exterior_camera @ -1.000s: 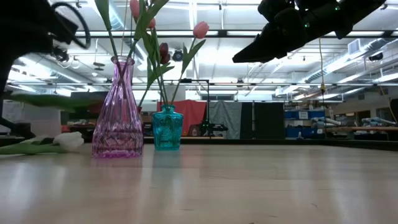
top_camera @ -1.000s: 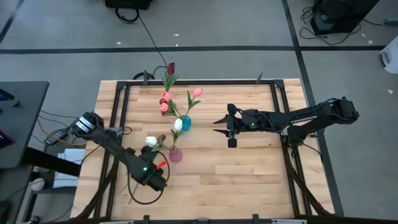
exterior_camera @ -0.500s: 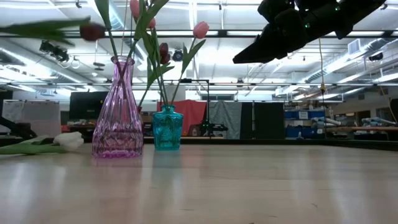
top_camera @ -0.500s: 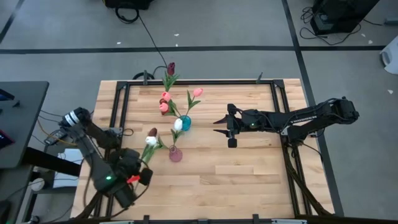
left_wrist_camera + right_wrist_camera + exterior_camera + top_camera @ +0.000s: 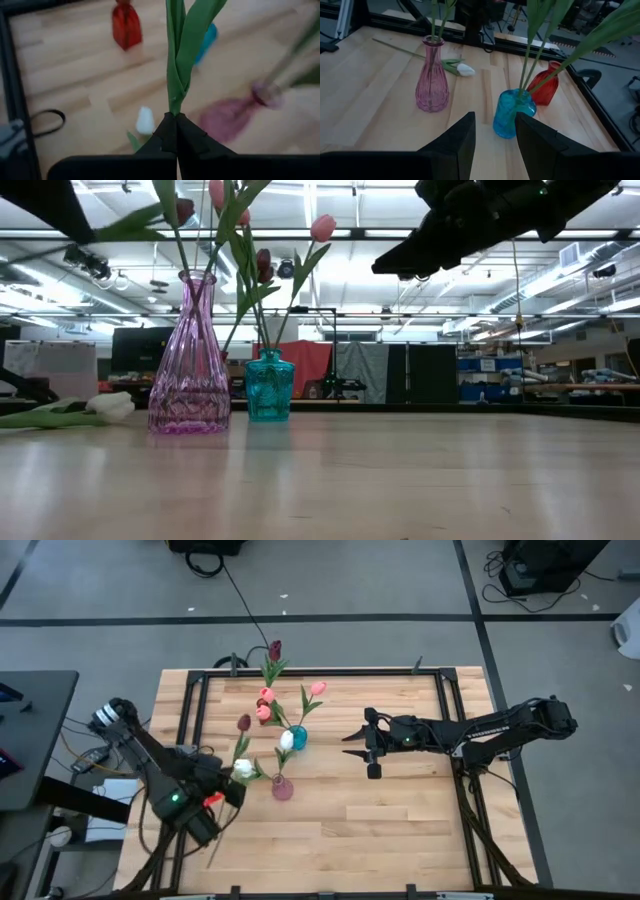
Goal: Sort flowers into vase by color
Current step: Put the red tulip into the red vase
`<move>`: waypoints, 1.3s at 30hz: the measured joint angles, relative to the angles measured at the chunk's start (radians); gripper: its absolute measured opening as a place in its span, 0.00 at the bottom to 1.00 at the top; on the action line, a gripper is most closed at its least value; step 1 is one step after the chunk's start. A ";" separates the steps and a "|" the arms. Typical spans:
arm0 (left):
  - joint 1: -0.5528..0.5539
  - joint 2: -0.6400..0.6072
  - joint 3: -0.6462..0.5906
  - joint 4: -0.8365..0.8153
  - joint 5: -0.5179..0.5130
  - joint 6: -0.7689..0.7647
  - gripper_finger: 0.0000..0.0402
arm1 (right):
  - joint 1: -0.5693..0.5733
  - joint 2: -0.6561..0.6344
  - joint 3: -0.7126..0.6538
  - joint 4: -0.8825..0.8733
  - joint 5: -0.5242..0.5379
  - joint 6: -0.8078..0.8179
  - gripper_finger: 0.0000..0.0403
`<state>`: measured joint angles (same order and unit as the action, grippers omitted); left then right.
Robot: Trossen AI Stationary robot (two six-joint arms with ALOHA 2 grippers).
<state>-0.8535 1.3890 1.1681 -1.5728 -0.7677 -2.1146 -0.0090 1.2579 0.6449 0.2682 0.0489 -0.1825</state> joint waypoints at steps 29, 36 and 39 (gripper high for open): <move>0.400 -0.470 -0.067 0.012 -0.380 0.508 0.00 | 0.000 0.000 0.000 0.011 -0.026 -0.004 0.37; 0.483 -0.440 -0.067 0.151 -0.522 0.700 0.00 | 0.000 0.000 0.000 0.031 -0.050 -0.004 0.37; 0.526 -0.441 -0.067 0.286 -0.501 0.818 0.00 | 0.000 0.000 0.000 0.030 -0.050 -0.004 0.37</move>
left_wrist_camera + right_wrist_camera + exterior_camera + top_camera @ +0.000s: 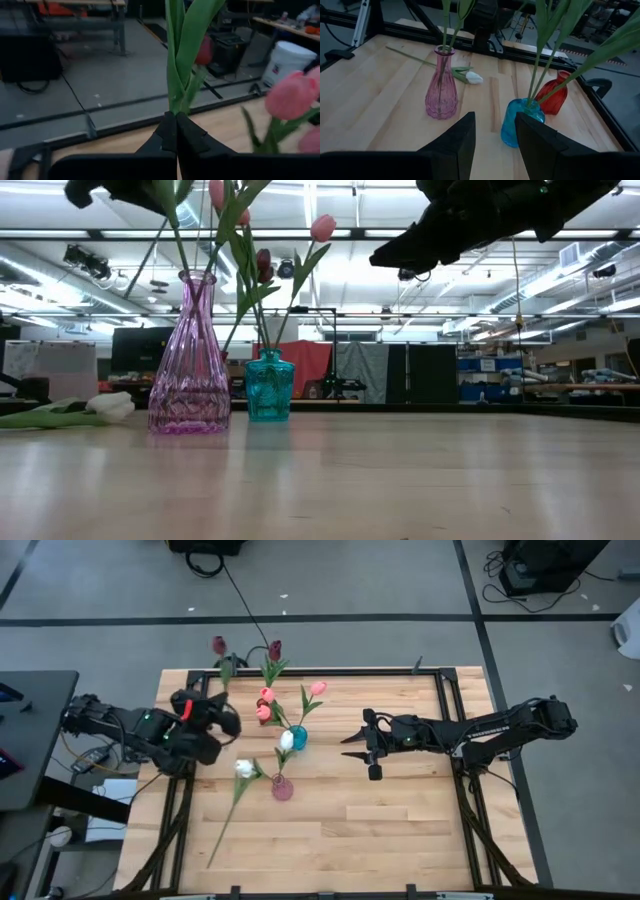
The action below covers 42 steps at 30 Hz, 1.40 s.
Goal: Sort flowers into vase by color
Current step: Put the red tulip into the red vase
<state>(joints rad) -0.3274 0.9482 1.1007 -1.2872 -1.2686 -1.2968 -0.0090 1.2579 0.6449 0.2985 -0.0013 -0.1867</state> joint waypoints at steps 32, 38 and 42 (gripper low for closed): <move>0.655 -0.158 -0.375 1.177 0.811 1.107 0.00 | 0.000 0.000 0.000 -0.018 -0.026 0.000 0.37; 0.763 -0.158 -0.450 1.346 0.878 1.155 0.00 | 0.000 0.000 0.000 -0.030 -0.026 0.001 0.37; 0.831 -0.147 -0.471 1.386 0.933 1.155 0.00 | 0.000 0.000 0.000 -0.032 -0.026 0.001 0.37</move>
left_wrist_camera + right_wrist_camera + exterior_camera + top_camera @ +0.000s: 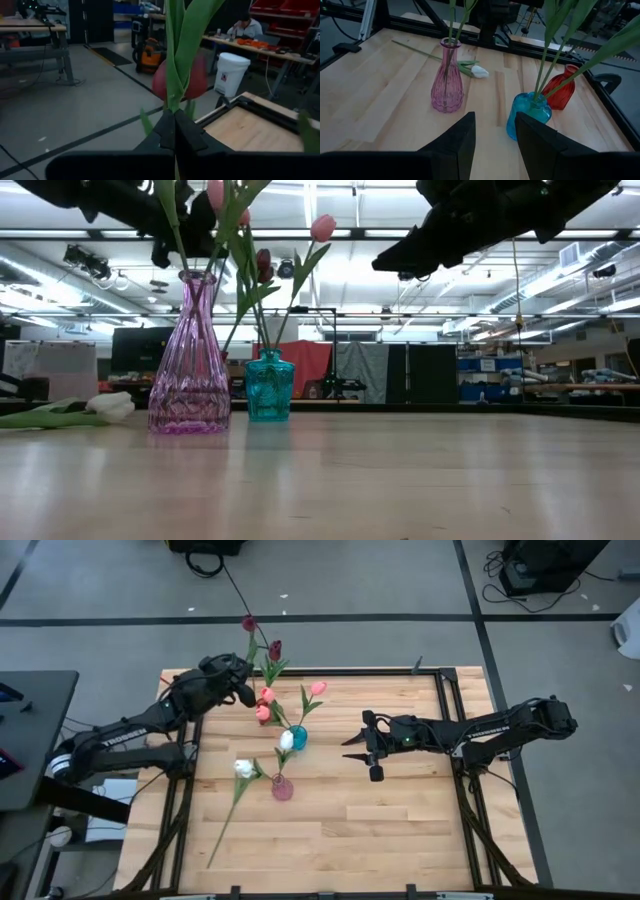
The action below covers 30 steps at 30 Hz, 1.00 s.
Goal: Sort flowers into vase by color
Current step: Put the red tulip into the red vase
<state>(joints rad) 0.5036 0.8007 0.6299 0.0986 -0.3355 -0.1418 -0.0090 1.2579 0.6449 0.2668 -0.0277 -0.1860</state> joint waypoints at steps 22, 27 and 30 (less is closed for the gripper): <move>0.085 0.094 -0.162 0.164 0.115 -0.091 0.02 | 0.000 0.000 0.000 -0.022 0.008 0.008 0.37; 0.083 0.095 -0.180 0.063 0.152 -0.102 0.10 | 0.000 0.000 0.000 -0.022 0.008 0.008 0.37; 0.083 0.090 -0.180 0.038 0.198 -0.101 0.19 | 0.000 0.000 0.000 -0.022 0.008 0.008 0.37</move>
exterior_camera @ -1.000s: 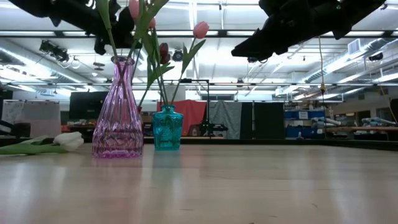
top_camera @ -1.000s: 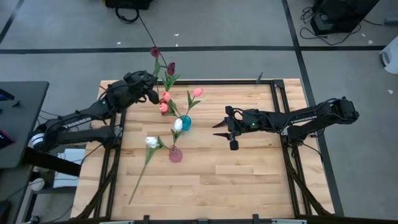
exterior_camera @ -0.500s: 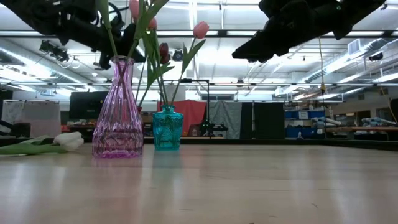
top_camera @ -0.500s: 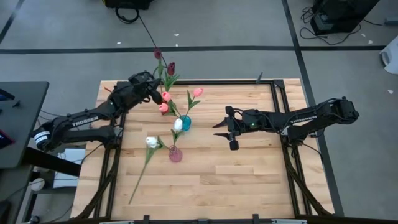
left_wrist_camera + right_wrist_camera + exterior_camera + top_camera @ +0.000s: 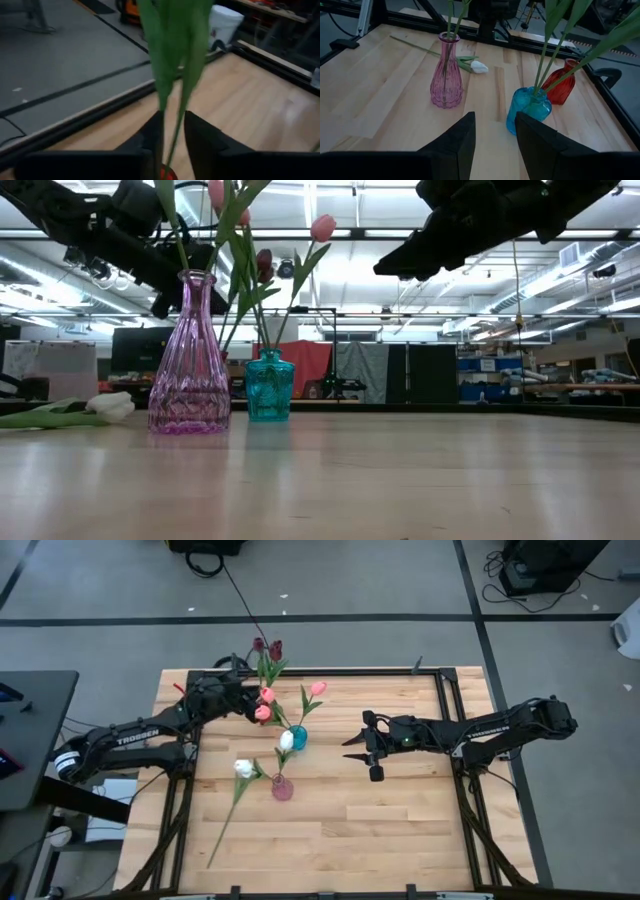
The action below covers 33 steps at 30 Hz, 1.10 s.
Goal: Sort flowers into vase by color
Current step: Put the red tulip into the red vase, then put the white tulip into the pink vase
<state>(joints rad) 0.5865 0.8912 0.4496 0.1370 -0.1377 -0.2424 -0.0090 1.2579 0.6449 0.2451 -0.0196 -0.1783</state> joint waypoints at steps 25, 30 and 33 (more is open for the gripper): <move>-0.604 -0.050 0.239 -1.094 0.061 -0.523 0.40 | 0.003 0.000 0.000 -0.062 0.000 0.064 0.37; -0.812 -0.043 0.201 -1.070 0.036 -0.790 0.40 | 0.027 0.000 0.000 -0.077 0.000 0.081 0.37; -0.924 -0.006 0.195 -1.030 0.039 -0.967 0.40 | 0.043 0.000 0.000 -0.080 0.001 0.082 0.37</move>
<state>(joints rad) -0.3380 0.8848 0.6449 -0.8930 -0.0985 -1.2092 0.0342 1.2579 0.6449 0.1653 -0.0190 -0.0966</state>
